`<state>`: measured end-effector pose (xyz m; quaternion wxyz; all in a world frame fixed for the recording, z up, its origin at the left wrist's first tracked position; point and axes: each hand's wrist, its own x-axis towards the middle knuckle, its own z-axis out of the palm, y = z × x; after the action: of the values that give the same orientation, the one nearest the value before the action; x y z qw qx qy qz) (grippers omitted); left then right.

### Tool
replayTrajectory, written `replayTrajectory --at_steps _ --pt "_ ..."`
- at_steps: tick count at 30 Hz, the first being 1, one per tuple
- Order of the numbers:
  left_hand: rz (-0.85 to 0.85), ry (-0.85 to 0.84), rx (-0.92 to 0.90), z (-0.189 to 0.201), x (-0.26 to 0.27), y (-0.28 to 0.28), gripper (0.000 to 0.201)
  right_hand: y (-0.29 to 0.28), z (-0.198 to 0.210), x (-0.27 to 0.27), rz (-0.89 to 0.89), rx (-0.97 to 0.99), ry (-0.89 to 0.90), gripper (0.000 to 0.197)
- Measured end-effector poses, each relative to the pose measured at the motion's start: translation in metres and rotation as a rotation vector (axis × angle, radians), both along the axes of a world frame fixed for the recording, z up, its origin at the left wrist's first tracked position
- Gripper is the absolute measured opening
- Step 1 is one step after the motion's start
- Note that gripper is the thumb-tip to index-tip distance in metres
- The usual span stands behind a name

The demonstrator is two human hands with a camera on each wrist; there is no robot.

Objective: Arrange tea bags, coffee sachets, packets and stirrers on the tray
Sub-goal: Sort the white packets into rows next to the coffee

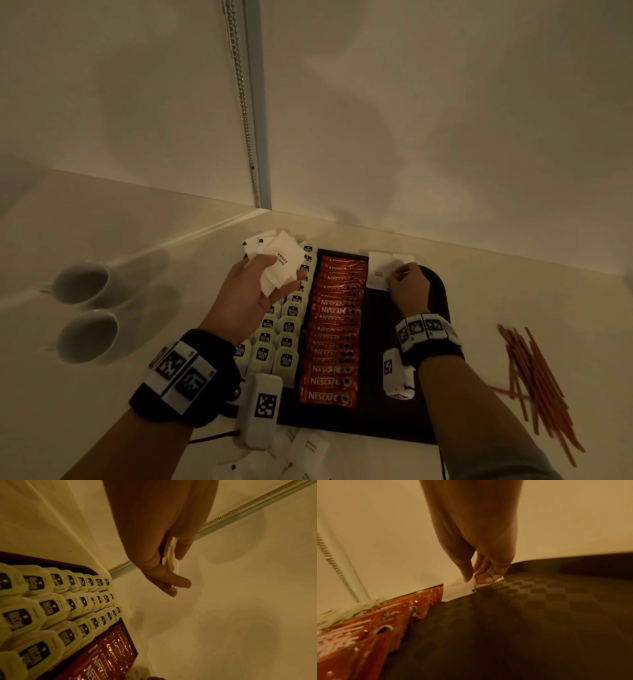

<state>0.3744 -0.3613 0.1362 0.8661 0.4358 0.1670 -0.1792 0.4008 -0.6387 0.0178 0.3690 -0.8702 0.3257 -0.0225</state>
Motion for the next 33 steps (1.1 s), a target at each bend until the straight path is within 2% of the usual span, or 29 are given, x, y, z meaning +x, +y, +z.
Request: replayTrajectory --at_steps 2,4,7,9,11,13,14,17,20,22,25,27,30,33 --pt "-0.028 -0.025 0.029 0.0 0.0 0.0 0.019 0.012 0.017 0.001 0.031 0.025 -0.093 0.021" --pt "-0.064 -0.058 0.085 -0.001 0.0 0.0 0.021 0.034 0.046 0.0 0.145 0.128 -0.187 0.019" --pt "-0.085 -0.084 0.175 -0.002 0.001 -0.004 0.031 0.075 0.093 -0.011 0.448 0.445 -0.235 0.021" --pt "-0.059 -0.078 0.225 -0.002 0.003 -0.006 0.031 0.097 0.113 -0.019 0.581 0.59 -0.235 0.024" --pt "-0.06 -0.111 0.298 0.0 0.004 -0.008 0.028 0.109 0.122 -0.019 0.639 0.556 -0.283 0.025" --pt "-0.039 -0.14 0.331 0.002 0.005 -0.008 0.022 0.112 0.126 -0.018 0.628 0.545 -0.305 0.021" --pt "-0.015 -0.141 0.323 0.003 0.005 -0.008 0.02 0.111 0.126 -0.018 0.584 0.614 -0.297 0.018" --pt "0.001 -0.164 0.298 0.006 0.005 -0.005 0.024 0.11 0.124 -0.022 0.396 1.01 -0.265 0.012" --pt "-0.014 -0.226 0.407 0.005 0.002 -0.006 0.028 0.114 0.119 -0.028 0.335 1.206 -0.262 0.029" --pt "0.019 -0.26 0.48 0.006 0.0 -0.007 0.023 0.118 0.115 -0.033 0.392 1.106 -0.207 0.037" --pt "0.033 -0.337 0.613 0.009 0.0 -0.007 0.019 0.12 0.111 -0.042 0.478 0.844 -0.169 0.024" --pt "0.015 -0.373 0.656 0.012 0.001 -0.006 0.018 0.119 0.111 -0.046 0.437 0.803 -0.214 0.019" --pt "-0.036 -0.36 0.626 0.015 0.002 -0.008 0.018 0.115 0.109 -0.049 0.405 0.787 -0.25 0.017" --pt "-0.077 -0.227 0.47 0.015 0.002 -0.011 0.01 0.1 0.103 -0.048 0.341 0.801 -0.235 0.016"
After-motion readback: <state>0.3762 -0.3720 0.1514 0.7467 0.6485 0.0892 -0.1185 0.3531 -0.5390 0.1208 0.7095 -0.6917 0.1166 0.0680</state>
